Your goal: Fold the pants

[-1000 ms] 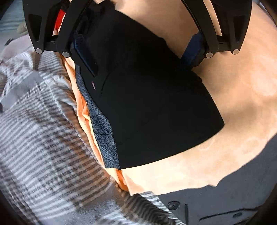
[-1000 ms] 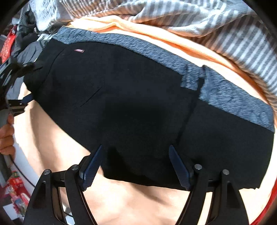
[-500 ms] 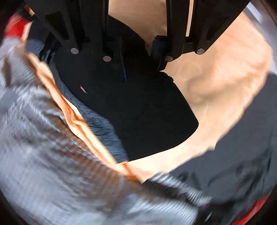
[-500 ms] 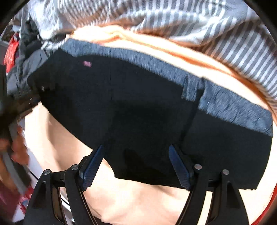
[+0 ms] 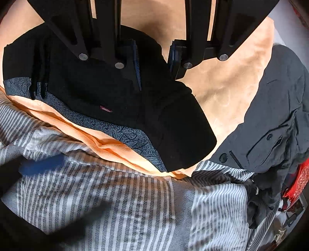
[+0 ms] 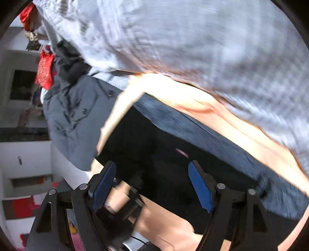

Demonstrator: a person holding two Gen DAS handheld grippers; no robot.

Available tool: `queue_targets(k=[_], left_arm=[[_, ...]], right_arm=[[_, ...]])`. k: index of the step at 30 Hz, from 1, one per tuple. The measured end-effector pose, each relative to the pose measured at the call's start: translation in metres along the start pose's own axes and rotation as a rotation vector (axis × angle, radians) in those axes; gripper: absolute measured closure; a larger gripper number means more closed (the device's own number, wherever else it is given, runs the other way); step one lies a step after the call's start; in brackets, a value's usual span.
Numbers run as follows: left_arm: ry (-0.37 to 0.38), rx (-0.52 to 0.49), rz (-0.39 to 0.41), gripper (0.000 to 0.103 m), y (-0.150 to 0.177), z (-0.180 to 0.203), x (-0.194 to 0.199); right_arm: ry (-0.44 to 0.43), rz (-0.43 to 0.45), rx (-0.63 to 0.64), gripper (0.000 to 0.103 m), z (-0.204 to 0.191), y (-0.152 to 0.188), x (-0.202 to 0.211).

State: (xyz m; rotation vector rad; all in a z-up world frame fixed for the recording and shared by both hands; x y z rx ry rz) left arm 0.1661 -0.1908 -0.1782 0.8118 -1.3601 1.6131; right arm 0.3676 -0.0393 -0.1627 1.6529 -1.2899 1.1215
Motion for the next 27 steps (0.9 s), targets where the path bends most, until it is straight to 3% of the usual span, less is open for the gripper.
queue_targets(k=[5, 9, 10, 11, 12, 13, 17, 27], left_arm=[[0.014, -0.013, 0.009, 0.078, 0.001, 0.002, 0.005], [0.022, -0.012, 0.018, 0.078, 0.002, 0.002, 0.007], [0.025, -0.012, 0.019, 0.078, 0.002, 0.002, 0.007], [0.032, -0.009, 0.012, 0.078, 0.003, 0.002, 0.006], [0.033, -0.009, 0.012, 0.078, 0.003, 0.001, 0.006], [0.034, -0.012, 0.014, 0.078, 0.003, 0.002, 0.006], [0.05, -0.028, 0.025, 0.078, -0.002, 0.008, 0.013], [0.114, -0.18, 0.071, 0.078, -0.011, 0.069, 0.052]], right_arm=[[-0.052, -0.107, 0.028, 0.022, -0.043, -0.029, -0.036], [0.006, -0.187, 0.1, 0.022, -0.068, -0.034, -0.069], [0.041, -0.213, 0.112, 0.036, -0.071, -0.035, -0.078], [0.06, -0.235, 0.118, 0.072, -0.071, -0.035, -0.085], [0.038, -0.25, 0.111, 0.091, -0.069, -0.033, -0.088], [0.001, -0.26, 0.083, 0.097, -0.067, -0.032, -0.088], [-0.032, -0.183, 0.073, 0.099, -0.057, -0.023, -0.067], [-0.291, -0.053, -0.101, 0.099, 0.01, 0.012, 0.008]])
Point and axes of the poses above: each gripper's, at about its wrist camera, not at the fingertips, and x roughly against the way its jaws point, z to its right, y to its underside, the point moved 3 cm from there along -x, roughly the way its jaws point, and after that the axes turned 12 degrees about y, right-handed, at the moved point
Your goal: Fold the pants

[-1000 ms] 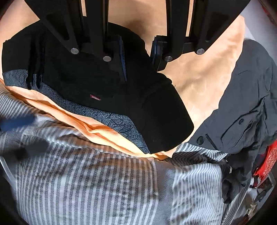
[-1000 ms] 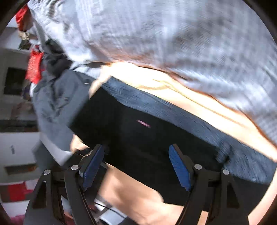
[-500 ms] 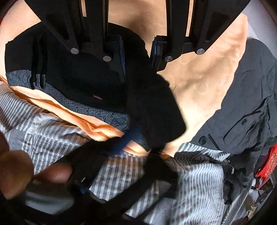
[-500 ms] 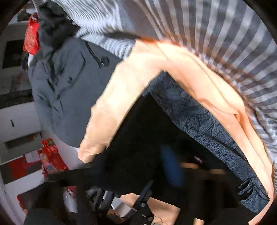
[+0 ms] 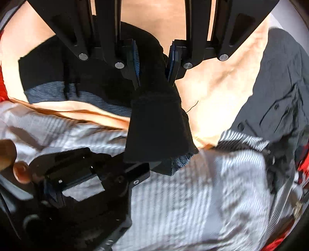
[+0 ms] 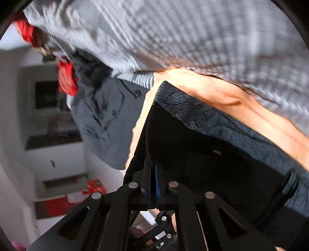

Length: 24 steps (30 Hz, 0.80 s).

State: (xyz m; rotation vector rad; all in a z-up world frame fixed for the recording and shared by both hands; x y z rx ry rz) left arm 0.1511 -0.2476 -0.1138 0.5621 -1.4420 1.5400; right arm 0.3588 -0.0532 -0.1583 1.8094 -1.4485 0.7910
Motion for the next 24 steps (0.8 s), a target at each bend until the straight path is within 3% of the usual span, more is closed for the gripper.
queue_targets(k=[6, 14, 20, 24], left_arm=[[0.09, -0.13, 0.01, 0.078, -0.008, 0.074, 0.014], [0.195, -0.325, -0.013, 0.078, 0.002, 0.182, 0.015], [0.286, -0.473, -0.107, 0.078, 0.031, 0.272, -0.006], [0.304, -0.545, -0.189, 0.078, 0.058, 0.313, -0.033]], right_arm=[[-0.076, 0.104, -0.039, 0.099, 0.036, 0.04, 0.065], [-0.184, 0.248, -0.16, 0.099, 0.121, 0.116, 0.146], [-0.222, 0.349, -0.307, 0.099, 0.207, 0.182, 0.185], [-0.224, 0.387, -0.424, 0.099, 0.274, 0.225, 0.19]])
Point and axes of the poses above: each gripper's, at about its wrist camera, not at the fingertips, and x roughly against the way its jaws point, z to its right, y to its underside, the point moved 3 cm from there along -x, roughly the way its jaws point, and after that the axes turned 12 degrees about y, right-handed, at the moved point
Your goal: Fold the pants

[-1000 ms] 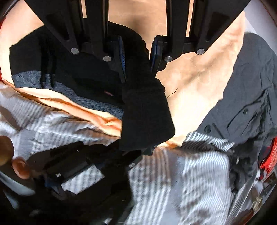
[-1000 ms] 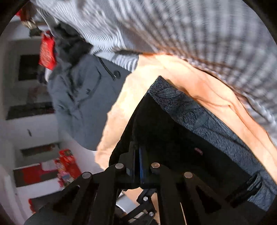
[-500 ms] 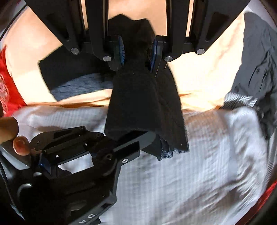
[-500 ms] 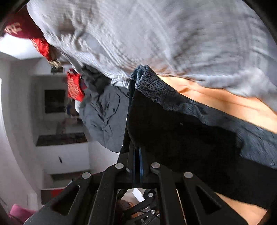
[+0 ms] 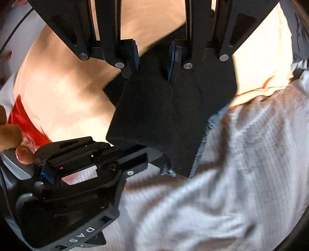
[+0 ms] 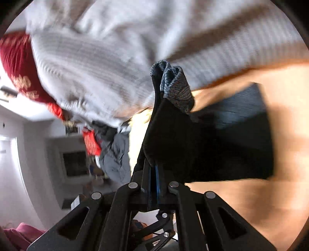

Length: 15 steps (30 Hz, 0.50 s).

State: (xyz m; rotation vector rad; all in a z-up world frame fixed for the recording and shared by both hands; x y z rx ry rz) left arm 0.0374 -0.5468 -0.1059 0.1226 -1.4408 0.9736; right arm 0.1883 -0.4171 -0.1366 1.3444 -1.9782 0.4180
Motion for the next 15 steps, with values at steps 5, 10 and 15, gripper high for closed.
queue_targets(k=[5, 10, 15], left_arm=[[-0.014, -0.016, -0.101, 0.078, 0.008, 0.018, -0.044], [-0.084, -0.092, -0.152, 0.07, 0.016, 0.032, -0.057], [0.004, -0.07, -0.148, 0.046, 0.023, 0.04, -0.033]], right_arm=[[0.036, 0.0, -0.118, 0.099, 0.079, 0.003, -0.003], [0.071, -0.028, -0.16, 0.099, 0.114, 0.011, -0.023], [0.158, -0.026, -0.176, 0.095, 0.123, 0.018, -0.018]])
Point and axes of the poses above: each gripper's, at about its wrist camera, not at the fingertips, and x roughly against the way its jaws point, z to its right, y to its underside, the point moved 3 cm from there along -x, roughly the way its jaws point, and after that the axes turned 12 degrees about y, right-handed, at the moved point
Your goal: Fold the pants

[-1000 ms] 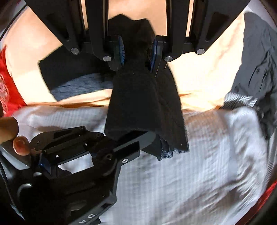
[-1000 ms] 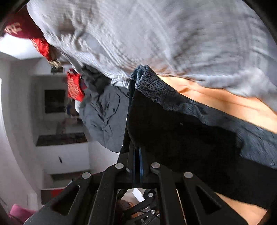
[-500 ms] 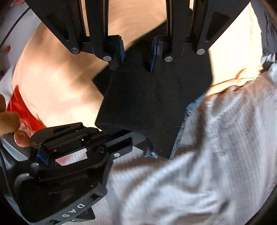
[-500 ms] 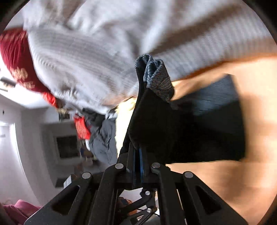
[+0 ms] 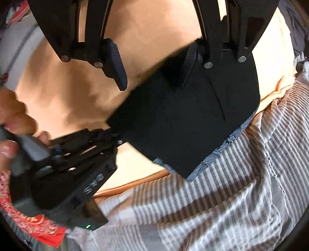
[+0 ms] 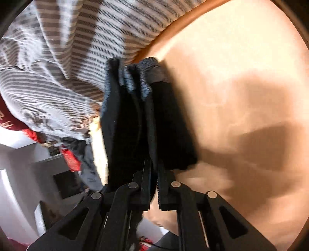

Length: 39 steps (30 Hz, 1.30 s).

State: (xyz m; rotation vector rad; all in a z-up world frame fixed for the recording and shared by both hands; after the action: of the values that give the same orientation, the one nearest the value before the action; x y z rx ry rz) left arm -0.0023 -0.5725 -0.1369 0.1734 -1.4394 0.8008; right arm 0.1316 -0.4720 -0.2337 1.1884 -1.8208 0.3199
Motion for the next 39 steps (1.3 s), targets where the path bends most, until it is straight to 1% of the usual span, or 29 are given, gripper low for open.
queue_targets(k=[1, 2, 3, 4, 5, 6, 7, 8, 9, 12, 15, 16, 17, 18, 19, 20, 21, 22, 23, 24, 27, 28, 29, 31, 33, 35, 36, 39], left_arm=[[-0.002, -0.012, 0.003, 0.046, 0.001, 0.003, 0.005], [-0.008, -0.018, 0.007, 0.046, 0.002, 0.001, 0.01], [-0.016, -0.015, 0.014, 0.046, 0.002, -0.002, 0.016], [-0.023, 0.002, 0.023, 0.046, 0.001, -0.008, 0.022], [-0.031, 0.023, 0.032, 0.046, 0.001, -0.013, 0.027], [-0.043, 0.056, 0.043, 0.046, -0.001, -0.023, 0.031], [-0.052, 0.08, 0.048, 0.046, -0.003, -0.033, 0.034], [-0.073, 0.112, 0.055, 0.046, -0.006, -0.046, 0.035], [-0.086, 0.134, 0.057, 0.046, -0.008, -0.055, 0.035], [-0.107, 0.212, 0.062, 0.046, -0.014, -0.082, 0.031], [-0.111, 0.276, 0.042, 0.046, -0.016, -0.102, 0.018], [-0.116, 0.292, 0.031, 0.046, -0.015, -0.106, 0.014], [-0.116, 0.306, 0.026, 0.046, -0.013, -0.107, 0.014], [-0.11, 0.323, 0.029, 0.046, -0.012, -0.11, 0.013], [-0.106, 0.336, 0.034, 0.046, -0.011, -0.112, 0.013], [-0.102, 0.344, 0.034, 0.046, -0.01, -0.113, 0.012], [-0.099, 0.347, 0.027, 0.046, -0.01, -0.113, 0.01], [-0.095, 0.347, 0.013, 0.045, -0.009, -0.113, 0.005], [-0.082, 0.345, -0.009, 0.04, -0.007, -0.113, -0.002], [-0.067, 0.352, -0.038, 0.029, -0.005, -0.112, -0.012], [-0.035, 0.406, -0.082, 0.029, 0.003, -0.111, -0.036], [-0.028, 0.416, -0.083, 0.029, 0.003, -0.111, -0.038], [-0.021, 0.428, -0.072, 0.029, 0.004, -0.113, -0.038], [0.0, 0.443, -0.069, 0.029, 0.005, -0.115, -0.038], [0.013, 0.446, -0.071, 0.029, 0.005, -0.117, -0.039], [0.017, 0.449, -0.08, 0.029, 0.005, -0.118, -0.039], [0.017, 0.453, -0.082, 0.029, 0.005, -0.119, -0.039], [0.02, 0.469, -0.079, 0.029, 0.002, -0.121, -0.033]], right_arm=[[0.029, 0.006, -0.003, 0.089, 0.002, 0.0, 0.004], [0.063, 0.022, -0.001, 0.078, 0.001, 0.001, 0.009], [0.098, 0.044, 0.004, 0.073, -0.001, 0.001, 0.014], [0.137, 0.079, 0.015, 0.064, -0.002, 0.001, 0.025], [0.158, 0.114, 0.031, 0.06, 0.003, 0.002, 0.035], [0.16, 0.143, 0.048, 0.059, 0.001, 0.002, 0.044], [0.136, 0.171, 0.075, 0.059, -0.008, 0.001, 0.053], [0.12, 0.181, 0.093, 0.057, -0.007, -0.001, 0.057], [0.107, 0.188, 0.115, 0.055, -0.019, -0.002, 0.057], [0.108, 0.172, 0.161, 0.054, -0.041, -0.015, 0.049], [0.118, 0.116, 0.2, 0.054, -0.055, -0.024, 0.018], [0.126, 0.077, 0.208, 0.061, -0.058, -0.028, 0.003], [0.154, 0.057, 0.206, 0.084, -0.058, -0.026, -0.006], [0.17, 0.051, 0.215, 0.089, -0.059, -0.027, -0.008], [0.122, 0.049, 0.238, 0.098, -0.065, -0.025, -0.005], [0.088, 0.055, 0.258, 0.098, -0.07, -0.022, 0.0], [0.075, 0.062, 0.29, 0.098, -0.076, -0.017, 0.006], [0.105, 0.071, 0.328, 0.099, -0.079, -0.012, 0.011], [0.145, 0.071, 0.353, 0.099, -0.078, -0.007, 0.014], [0.192, 0.063, 0.358, 0.099, -0.072, -0.004, 0.013], [0.346, 0.044, 0.305, 0.102, -0.04, -0.006, 0.002], [0.369, 0.036, 0.256, 0.102, -0.025, -0.007, 0.0], [0.356, 0.036, 0.225, 0.101, -0.015, -0.006, 0.0], [0.273, 0.068, 0.156, 0.099, -0.004, -0.003, 0.009], [0.231, 0.088, 0.113, 0.091, 0.002, 0.0, 0.015], [0.234, 0.098, 0.096, 0.06, 0.003, 0.007, 0.021], [0.244, 0.11, 0.105, 0.055, 0.0, 0.012, 0.024], [0.267, 0.123, 0.177, 0.054, -0.014, 0.026, 0.031]])
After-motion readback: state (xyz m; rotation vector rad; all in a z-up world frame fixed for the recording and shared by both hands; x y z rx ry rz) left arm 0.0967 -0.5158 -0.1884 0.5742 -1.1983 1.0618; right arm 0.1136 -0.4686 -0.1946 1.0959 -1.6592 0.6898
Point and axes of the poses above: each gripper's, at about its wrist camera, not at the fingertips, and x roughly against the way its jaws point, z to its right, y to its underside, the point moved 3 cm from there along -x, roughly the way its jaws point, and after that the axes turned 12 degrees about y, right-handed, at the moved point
